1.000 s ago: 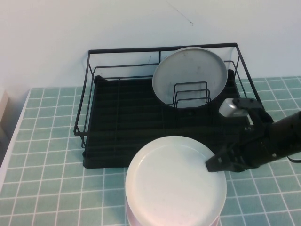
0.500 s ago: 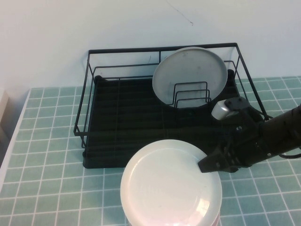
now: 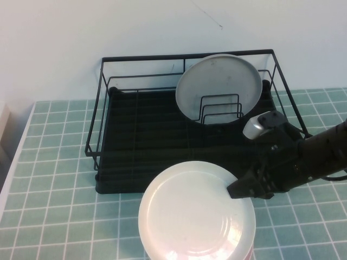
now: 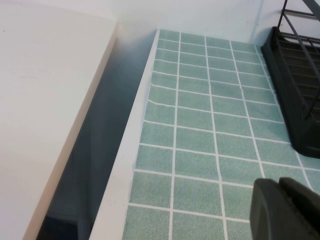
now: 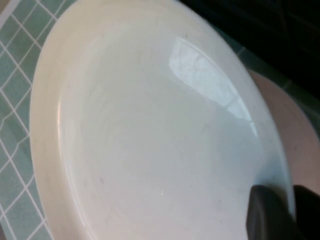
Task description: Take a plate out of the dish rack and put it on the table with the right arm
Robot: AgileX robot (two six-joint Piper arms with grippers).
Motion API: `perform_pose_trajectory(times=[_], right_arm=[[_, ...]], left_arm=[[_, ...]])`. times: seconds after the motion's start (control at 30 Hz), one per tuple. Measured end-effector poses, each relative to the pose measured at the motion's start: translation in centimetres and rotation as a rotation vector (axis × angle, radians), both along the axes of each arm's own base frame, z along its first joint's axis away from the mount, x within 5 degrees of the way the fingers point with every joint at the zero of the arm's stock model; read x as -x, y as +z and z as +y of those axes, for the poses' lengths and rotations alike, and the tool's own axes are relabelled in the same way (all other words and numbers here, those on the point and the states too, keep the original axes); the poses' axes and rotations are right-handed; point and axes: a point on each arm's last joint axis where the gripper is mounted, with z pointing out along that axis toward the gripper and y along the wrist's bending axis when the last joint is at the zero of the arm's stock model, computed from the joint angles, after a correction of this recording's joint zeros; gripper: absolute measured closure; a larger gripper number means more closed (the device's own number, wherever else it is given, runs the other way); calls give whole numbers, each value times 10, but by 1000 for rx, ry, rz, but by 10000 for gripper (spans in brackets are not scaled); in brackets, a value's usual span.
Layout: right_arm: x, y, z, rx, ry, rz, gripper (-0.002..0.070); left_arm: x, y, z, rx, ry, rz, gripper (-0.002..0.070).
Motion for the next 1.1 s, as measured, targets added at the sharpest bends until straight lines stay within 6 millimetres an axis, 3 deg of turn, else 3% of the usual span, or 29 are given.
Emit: perform_pose_trajectory(times=[0.1, 0.33, 0.57, 0.7, 0.77, 0.9, 1.1], right_arm=[[0, 0, 0, 3, 3, -1, 556], [2, -1, -1, 17, 44, -5, 265], [0, 12, 0, 61, 189, -58, 218], [-1, 37, -4, 144, 312, -50, 269], [-2, 53, -7, 194, 339, -30, 351], [7, 93, -13, 228, 348, -76, 598], [50, 153, -21, 106, 253, -347, 665]], left_arm=[[0, 0, 0, 0, 0, 0, 678], [0, 0, 0, 0, 0, 0, 678], [0, 0, 0, 0, 0, 0, 678], [0, 0, 0, 0, 0, 0, 678], [0, 0, 0, 0, 0, 0, 678], [0, 0, 0, 0, 0, 0, 678], [0, 0, 0, 0, 0, 0, 678]])
